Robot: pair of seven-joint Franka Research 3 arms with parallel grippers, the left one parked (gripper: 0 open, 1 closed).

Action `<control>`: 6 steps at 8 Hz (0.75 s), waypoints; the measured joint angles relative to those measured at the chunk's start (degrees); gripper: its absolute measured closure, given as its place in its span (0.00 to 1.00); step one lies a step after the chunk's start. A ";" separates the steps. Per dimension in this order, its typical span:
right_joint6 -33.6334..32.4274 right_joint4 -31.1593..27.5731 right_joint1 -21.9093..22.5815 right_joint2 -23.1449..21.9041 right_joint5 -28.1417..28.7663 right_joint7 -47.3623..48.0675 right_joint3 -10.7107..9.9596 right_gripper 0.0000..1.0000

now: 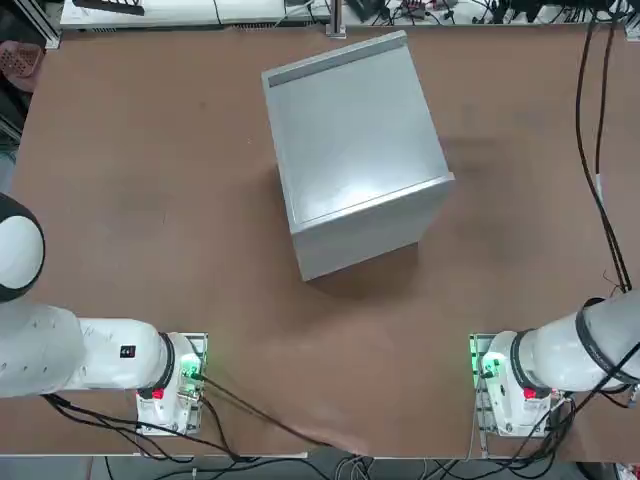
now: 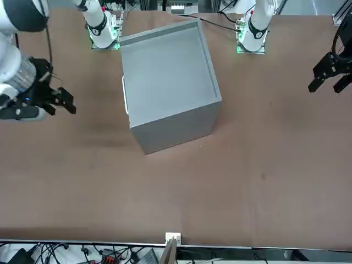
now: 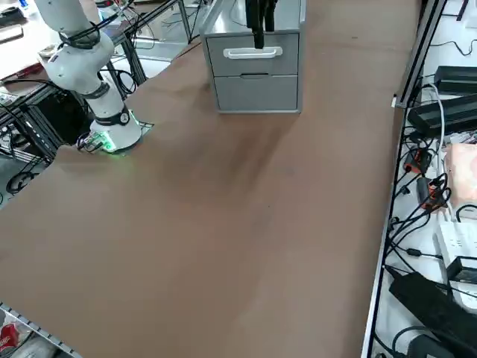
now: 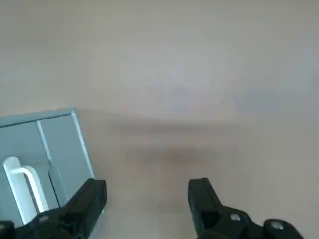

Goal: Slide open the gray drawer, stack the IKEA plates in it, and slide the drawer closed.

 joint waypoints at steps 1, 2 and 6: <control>-1.74 -0.50 -1.24 -1.57 0.00 -0.09 -0.25 0.00; -2.56 -1.99 -2.08 -3.65 0.00 -0.18 -0.35 0.00; -2.71 -10.88 -2.32 -12.39 0.00 -0.17 -0.29 0.00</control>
